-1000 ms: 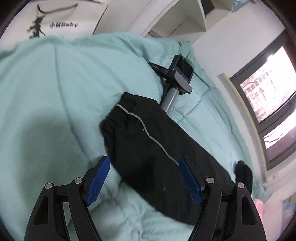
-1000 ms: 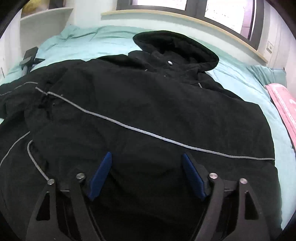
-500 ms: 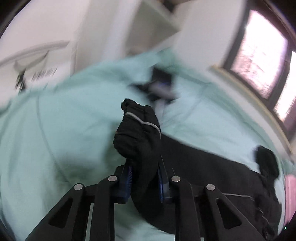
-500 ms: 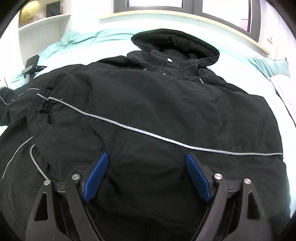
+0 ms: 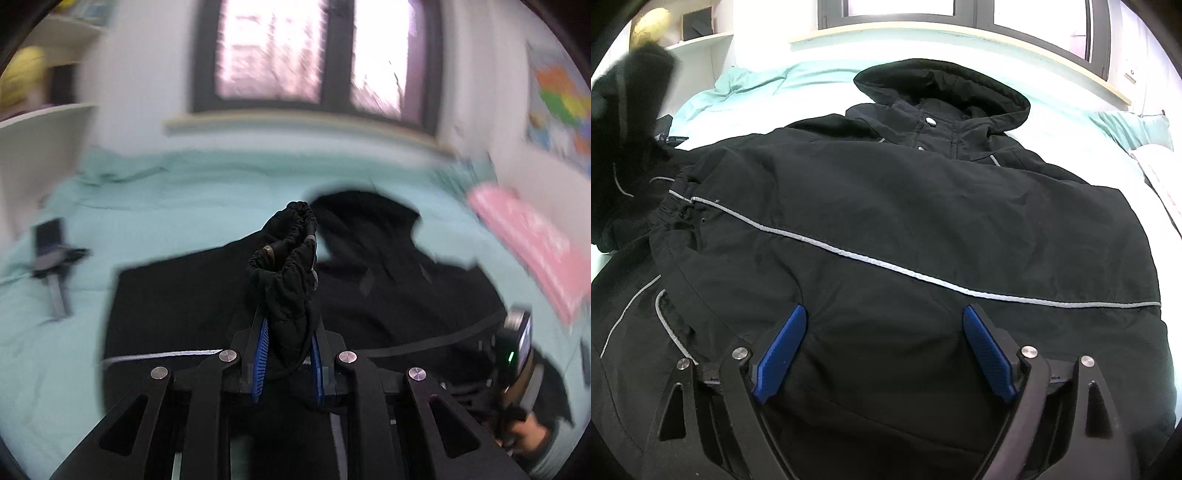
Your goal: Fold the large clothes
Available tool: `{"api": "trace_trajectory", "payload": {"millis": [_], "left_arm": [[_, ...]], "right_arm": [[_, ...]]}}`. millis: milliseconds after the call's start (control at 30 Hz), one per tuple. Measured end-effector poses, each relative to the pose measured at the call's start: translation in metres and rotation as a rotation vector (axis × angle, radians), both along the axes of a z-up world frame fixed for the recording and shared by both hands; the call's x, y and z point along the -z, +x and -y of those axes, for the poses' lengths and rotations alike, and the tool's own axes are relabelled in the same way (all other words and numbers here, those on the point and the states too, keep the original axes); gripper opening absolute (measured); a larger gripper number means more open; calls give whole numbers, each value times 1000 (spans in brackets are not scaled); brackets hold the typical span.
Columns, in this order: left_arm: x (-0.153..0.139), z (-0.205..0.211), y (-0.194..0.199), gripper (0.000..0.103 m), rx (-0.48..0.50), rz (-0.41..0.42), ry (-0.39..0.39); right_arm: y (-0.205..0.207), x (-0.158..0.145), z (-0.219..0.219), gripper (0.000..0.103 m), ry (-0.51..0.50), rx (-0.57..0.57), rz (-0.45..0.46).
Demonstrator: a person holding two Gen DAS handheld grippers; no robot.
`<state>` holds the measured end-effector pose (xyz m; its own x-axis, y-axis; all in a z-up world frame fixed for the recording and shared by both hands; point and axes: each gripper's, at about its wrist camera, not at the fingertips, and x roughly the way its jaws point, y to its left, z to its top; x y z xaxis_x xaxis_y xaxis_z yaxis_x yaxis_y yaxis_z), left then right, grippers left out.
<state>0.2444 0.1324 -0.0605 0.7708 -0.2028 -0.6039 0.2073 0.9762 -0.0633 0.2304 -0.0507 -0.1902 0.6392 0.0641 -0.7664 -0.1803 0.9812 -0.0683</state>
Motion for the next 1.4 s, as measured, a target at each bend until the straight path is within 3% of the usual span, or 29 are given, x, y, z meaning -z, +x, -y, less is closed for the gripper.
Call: {"api": "trace_trajectory", "payload": {"millis": [133,200,267,333,400,467,533,633,733,933,967,1000,1100,1233,1400], "left_arm": [[67,45,29,20,101,-212,49],[93,53,38,21,98,-259,83],[94,49,39,23,114,-259,74],[83,49,34,40,140,-256,31],[69,42,22,69,153,-231,-28],[53,36,9,76,141,-179,-27],[37,22,-3,76,143,-131,-43],[17,-3,-16,76,97,-84,-71],[6,-33,-21,76,31,-59,-103],[9,-87,-27,76,-99,-72,-113],[10,-93,-27,76,-116,-77,-112],[12,-99,-27,76,-134,-88,-113],[15,-111,-24,76,-171,-104,-115],[8,-113,-20,76,-211,-111,-99],[-4,-83,2,76,-167,-149,-99]], "right_arm": [[0,0,1,91,15,-4,1],[0,0,1,92,21,-8,0],[1,1,1,92,22,-8,-1],[2,1,0,92,14,-5,-4],[1,-1,-3,92,-2,1,-13],[1,-10,-7,92,12,-4,-39],[-2,-29,-16,92,114,-54,-65],[-2,-56,-44,91,187,-115,-84],[9,-66,-75,74,248,-171,-138],[62,-30,-106,71,362,-99,-296],[68,-23,-111,68,371,-95,-311],[73,-20,-115,54,369,-95,-312],[68,-27,-125,30,297,-114,-242],[51,-67,-107,26,221,-93,-94],[36,-127,-39,25,188,-31,26]]}}
